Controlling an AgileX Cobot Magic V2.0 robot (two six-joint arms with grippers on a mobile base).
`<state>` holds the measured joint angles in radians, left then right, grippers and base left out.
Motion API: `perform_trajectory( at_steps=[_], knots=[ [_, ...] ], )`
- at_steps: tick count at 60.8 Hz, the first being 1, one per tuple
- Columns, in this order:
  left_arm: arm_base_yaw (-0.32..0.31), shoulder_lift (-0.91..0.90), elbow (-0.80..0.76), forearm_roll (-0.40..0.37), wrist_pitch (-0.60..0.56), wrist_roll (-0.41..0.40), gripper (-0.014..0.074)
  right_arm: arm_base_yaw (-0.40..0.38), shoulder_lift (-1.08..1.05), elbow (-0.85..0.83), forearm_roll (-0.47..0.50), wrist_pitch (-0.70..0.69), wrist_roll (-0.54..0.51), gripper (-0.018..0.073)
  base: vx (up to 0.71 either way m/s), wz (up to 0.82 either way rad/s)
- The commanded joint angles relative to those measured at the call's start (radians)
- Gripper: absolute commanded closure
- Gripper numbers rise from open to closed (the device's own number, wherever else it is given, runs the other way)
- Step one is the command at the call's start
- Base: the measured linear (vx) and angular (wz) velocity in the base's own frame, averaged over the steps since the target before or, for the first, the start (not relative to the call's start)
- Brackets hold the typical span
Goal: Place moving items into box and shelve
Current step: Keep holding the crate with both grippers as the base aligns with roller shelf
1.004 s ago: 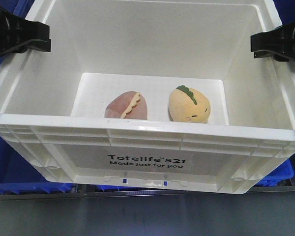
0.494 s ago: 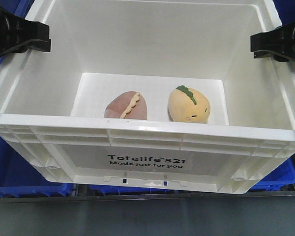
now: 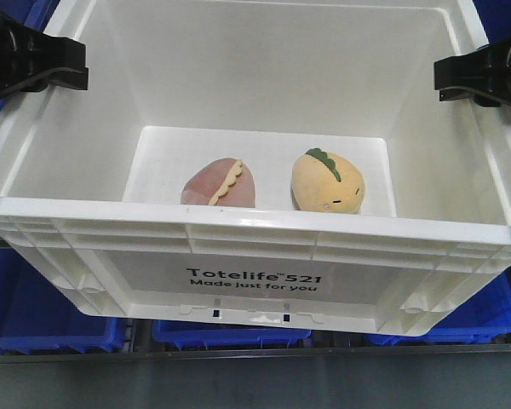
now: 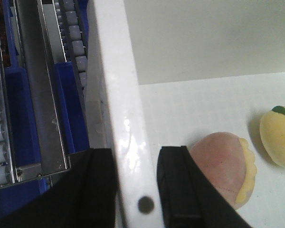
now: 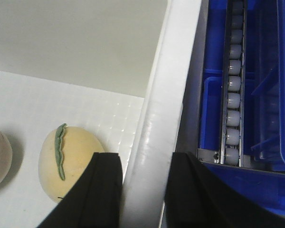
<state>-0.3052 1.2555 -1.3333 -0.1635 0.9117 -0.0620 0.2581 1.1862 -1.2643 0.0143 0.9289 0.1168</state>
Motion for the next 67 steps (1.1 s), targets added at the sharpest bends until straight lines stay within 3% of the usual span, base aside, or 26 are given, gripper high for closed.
perform_trajectory(
  at_steps=[1,67],
  knots=[
    [-0.004,-0.047,-0.046,-0.025,-0.131,0.013,0.0603,-0.006,-0.030,-0.044,-0.031,-0.126,-0.020,0.0564,0.08,0.01],
    [-0.004,-0.047,-0.046,-0.025,-0.131,0.013,0.0603,-0.006,-0.030,-0.044,-0.031,-0.126,-0.020,0.0564,0.08,0.01]
  ],
)
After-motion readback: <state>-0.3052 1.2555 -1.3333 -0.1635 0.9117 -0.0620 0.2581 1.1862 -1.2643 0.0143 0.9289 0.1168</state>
